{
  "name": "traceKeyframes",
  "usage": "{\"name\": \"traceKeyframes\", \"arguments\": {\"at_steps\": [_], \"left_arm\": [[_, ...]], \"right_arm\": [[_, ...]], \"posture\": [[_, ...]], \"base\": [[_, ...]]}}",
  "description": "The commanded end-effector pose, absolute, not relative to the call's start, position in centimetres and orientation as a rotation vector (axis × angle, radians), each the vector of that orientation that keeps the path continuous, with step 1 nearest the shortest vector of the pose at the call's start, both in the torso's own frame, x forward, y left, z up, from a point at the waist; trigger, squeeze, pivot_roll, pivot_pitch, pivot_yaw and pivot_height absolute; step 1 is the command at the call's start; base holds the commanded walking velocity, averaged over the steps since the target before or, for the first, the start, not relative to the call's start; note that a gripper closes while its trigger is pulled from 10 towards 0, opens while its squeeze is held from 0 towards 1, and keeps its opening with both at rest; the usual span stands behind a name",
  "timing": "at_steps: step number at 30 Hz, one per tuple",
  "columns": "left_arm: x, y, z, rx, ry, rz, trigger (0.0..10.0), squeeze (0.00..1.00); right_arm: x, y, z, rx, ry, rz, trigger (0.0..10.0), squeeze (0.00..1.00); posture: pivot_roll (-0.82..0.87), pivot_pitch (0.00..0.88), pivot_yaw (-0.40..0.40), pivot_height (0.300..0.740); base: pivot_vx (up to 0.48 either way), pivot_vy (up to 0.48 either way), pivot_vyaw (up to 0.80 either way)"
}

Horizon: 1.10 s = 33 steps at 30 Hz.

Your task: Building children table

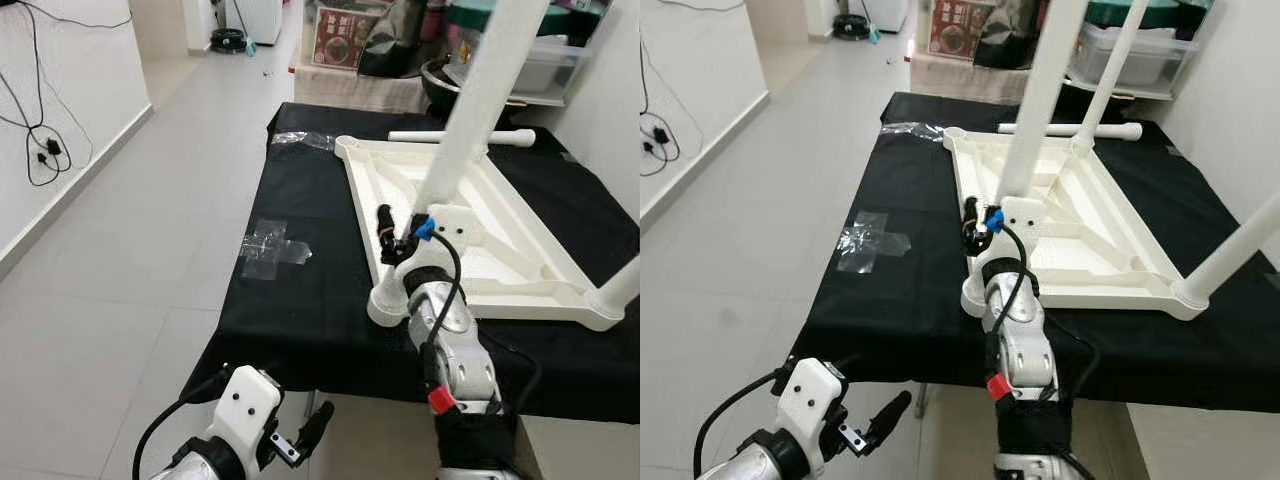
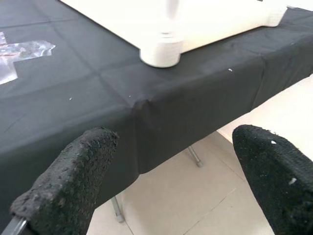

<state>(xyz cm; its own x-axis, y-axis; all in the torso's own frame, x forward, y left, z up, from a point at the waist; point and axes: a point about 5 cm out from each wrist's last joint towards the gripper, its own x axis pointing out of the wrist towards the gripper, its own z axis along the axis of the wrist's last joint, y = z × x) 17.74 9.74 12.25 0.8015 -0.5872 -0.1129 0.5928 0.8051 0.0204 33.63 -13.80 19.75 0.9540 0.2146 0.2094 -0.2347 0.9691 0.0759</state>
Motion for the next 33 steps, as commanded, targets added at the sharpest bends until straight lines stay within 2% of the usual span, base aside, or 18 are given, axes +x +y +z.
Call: {"name": "traceKeyframes", "arguments": {"at_steps": [1, 2, 3, 5, 6, 8, 9, 10, 11, 19, 20, 25, 26, 27, 28, 29, 30, 33], "left_arm": [[17.7, 9.6, 11.9, 0.041, 0.116, -0.638, 10.0, 0.0], [17.6, 9.6, 11.9, 0.041, 0.115, -0.637, 10.0, 0.0], [17.6, 9.6, 11.9, 0.041, 0.115, -0.637, 10.0, 0.0], [17.6, 9.6, 11.9, 0.04, 0.115, -0.636, 10.0, 0.0], [17.6, 9.6, 11.9, 0.04, 0.115, -0.636, 10.0, 0.0], [17.6, 9.6, 12.0, 0.04, 0.114, -0.635, 10.0, 0.0], [17.6, 9.6, 12.0, 0.04, 0.114, -0.635, 10.0, 0.0], [17.6, 9.6, 12.0, 0.04, 0.115, -0.635, 10.0, 0.0], [17.6, 9.6, 12.0, 0.041, 0.114, -0.633, 10.0, 0.0], [17.5, 9.6, 12.0, 0.039, 0.114, -0.632, 10.0, 0.0], [17.5, 9.6, 12.0, 0.038, 0.115, -0.632, 10.0, 0.0], [17.4, 9.6, 12.0, 0.038, 0.116, -0.63, 10.0, 0.0], [17.4, 9.6, 12.0, 0.039, 0.117, -0.629, 10.0, 0.0], [17.4, 9.6, 12.0, 0.039, 0.117, -0.629, 10.0, 0.0], [17.4, 9.6, 12.0, 0.039, 0.118, -0.629, 10.0, 0.0], [17.4, 9.6, 12.0, 0.039, 0.118, -0.629, 10.0, 0.0], [17.4, 9.6, 11.9, 0.039, 0.121, -0.632, 10.0, 0.0], [17.4, 9.6, 11.8, 0.038, 0.122, -0.634, 10.0, 0.0]], "right_arm": [[34.1, -14.4, 20.0, 0.194, -0.186, 0.347, 10.0, 0.0], [34.3, -14.8, 20.0, 0.245, -0.141, 0.463, 10.0, 0.0], [34.3, -14.8, 20.0, 0.245, -0.141, 0.463, 10.0, 0.0], [33.5, -14.3, 20.1, 0.376, -0.031, 0.757, 10.0, 0.0], [33.5, -14.3, 20.1, 0.376, -0.031, 0.757, 10.0, 0.0], [32.6, -13.8, 20.8, 0.326, 0.002, 1.019, 10.0, 0.0], [32.6, -13.8, 20.8, 0.326, 0.002, 1.019, 10.0, 0.0], [32.2, -13.7, 21.1, 0.292, 0.002, 1.101, 10.0, 0.0], [31.6, -13.4, 21.4, 0.225, -0.001, 1.263, 10.0, 0.0], [32.1, -12.6, 21.3, 0.163, -0.015, 1.397, 10.0, 0.0], [32.3, -12.2, 21.3, 0.166, -0.018, 1.411, 0.0, 0.0], [33.4, -11.6, 21.0, 0.158, -0.038, 1.291, 0.0, 0.0], [34.3, -11.7, 20.9, 0.136, -0.061, 1.146, 0.0, 0.0], [34.3, -11.7, 20.9, 0.136, -0.061, 1.146, 0.0, 0.0], [34.9, -11.8, 20.8, 0.135, -0.067, 1.008, 0.0, 0.0], [34.9, -11.8, 20.8, 0.135, -0.067, 1.008, 0.0, 0.0], [35.7, -12.7, 20.6, 0.141, -0.071, 0.726, 0.0, 0.0], [35.8, -13.1, 20.5, 0.146, -0.064, 0.615, 0.0, 0.0]], "posture": [[0.13, 0.061, -0.117, 0.74], [0.13, 0.063, -0.118, 0.74], [0.13, 0.063, -0.118, 0.74], [0.13, 0.067, -0.12, 0.74], [0.13, 0.067, -0.12, 0.74], [0.13, 0.069, -0.123, 0.74], [0.13, 0.069, -0.123, 0.74], [0.14, 0.07, -0.124, 0.74], [0.14, 0.072, -0.125, 0.74], [0.14, 0.078, -0.125, 0.74], [0.15, 0.078, -0.128, 0.74], [0.15, 0.079, -0.129, 0.74], [0.15, 0.076, -0.13, 0.74], [0.15, 0.076, -0.13, 0.74], [0.14, 0.071, -0.13, 0.74], [0.14, 0.071, -0.13, 0.74], [0.13, 0.056, -0.126, 0.74], [0.13, 0.056, -0.126, 0.74]], "base": [[0.0, 0.0, 0.0], [0.0, 0.0, 0.0], [0.0, 0.0, 0.0], [0.0, 0.0, 0.0], [0.0, 0.0, 0.0], [0.0, 0.0, 0.0], [0.0, 0.0, 0.0], [0.0, 0.0, 0.0], [0.0, 0.0, 0.0], [0.0, 0.0, 0.0], [0.0, 0.0, 0.0], [0.0, 0.0, 0.0], [0.0, 0.0, 0.0], [0.0, 0.0, 0.0], [0.0, 0.0, 0.0], [0.0, 0.0, 0.0], [0.0, 0.0, 0.0], [0.0, 0.0, 0.0]]}}
